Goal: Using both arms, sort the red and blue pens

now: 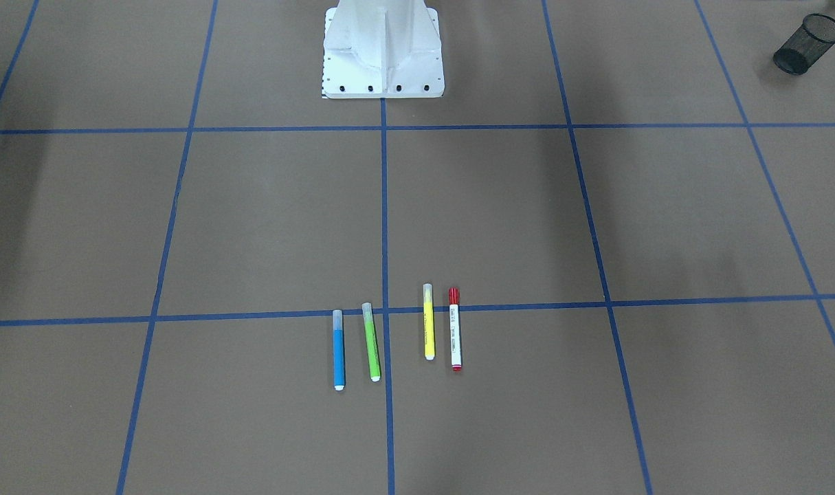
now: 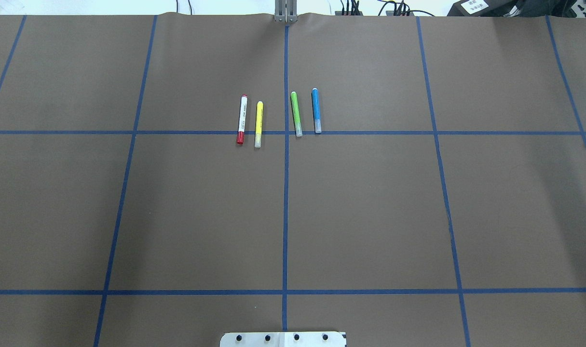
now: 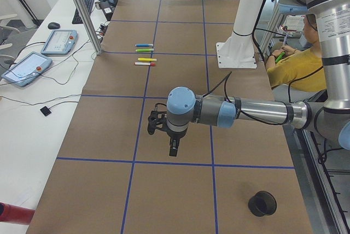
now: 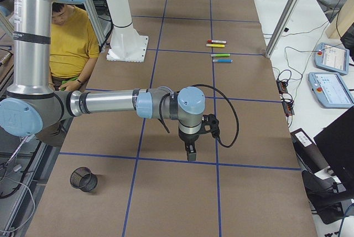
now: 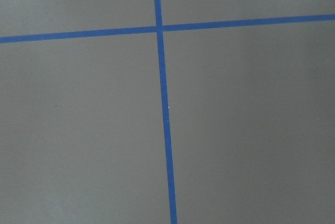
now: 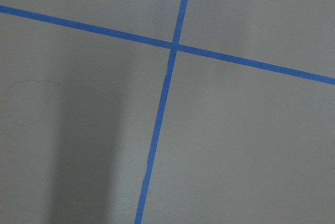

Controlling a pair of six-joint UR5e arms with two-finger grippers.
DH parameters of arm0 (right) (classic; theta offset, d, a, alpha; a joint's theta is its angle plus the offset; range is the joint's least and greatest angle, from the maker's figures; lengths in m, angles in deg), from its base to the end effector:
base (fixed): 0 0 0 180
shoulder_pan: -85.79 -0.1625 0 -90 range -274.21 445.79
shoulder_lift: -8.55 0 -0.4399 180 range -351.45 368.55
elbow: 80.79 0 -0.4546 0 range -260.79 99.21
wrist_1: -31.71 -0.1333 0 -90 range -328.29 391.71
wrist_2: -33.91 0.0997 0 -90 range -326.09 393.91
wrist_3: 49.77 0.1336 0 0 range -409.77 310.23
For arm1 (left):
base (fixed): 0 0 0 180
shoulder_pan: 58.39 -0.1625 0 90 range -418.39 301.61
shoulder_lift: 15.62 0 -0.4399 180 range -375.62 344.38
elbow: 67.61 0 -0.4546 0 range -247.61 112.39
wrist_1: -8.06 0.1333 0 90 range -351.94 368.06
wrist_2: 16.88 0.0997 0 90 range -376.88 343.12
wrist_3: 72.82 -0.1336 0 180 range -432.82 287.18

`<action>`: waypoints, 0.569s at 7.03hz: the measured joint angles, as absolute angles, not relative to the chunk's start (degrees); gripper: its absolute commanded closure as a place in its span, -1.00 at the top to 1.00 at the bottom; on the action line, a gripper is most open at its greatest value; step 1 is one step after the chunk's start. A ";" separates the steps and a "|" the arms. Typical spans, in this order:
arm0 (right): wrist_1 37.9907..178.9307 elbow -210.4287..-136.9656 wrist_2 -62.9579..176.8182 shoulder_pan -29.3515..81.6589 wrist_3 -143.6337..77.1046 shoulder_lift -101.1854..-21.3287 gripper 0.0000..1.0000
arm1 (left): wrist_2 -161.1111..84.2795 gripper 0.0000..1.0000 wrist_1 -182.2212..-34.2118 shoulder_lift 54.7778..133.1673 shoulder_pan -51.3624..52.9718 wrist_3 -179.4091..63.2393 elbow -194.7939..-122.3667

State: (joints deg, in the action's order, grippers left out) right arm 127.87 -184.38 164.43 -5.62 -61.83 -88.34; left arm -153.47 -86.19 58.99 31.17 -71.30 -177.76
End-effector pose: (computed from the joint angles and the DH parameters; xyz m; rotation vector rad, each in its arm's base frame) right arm 0.0588 -0.4981 0.6468 0.0920 -0.7023 -0.1814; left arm -0.0328 -0.4494 0.6240 0.1346 0.8138 0.0462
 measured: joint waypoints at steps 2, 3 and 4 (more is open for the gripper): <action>127.88 -184.61 164.61 -5.60 -61.88 -87.50 1.00 | -153.41 1.00 -88.60 59.35 31.17 -71.30 -177.76; 127.96 -184.61 165.32 -5.44 -61.80 -86.04 1.00 | -153.41 1.00 -90.18 59.82 31.16 -71.16 -177.71; 128.06 -184.47 166.26 -5.18 -61.74 -84.28 1.00 | -153.44 1.00 -91.16 60.57 31.12 -70.88 -177.45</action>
State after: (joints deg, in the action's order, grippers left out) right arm 128.06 -184.47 166.26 -5.18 -61.74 -84.28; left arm -153.44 -91.16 60.57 31.12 -70.88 -177.45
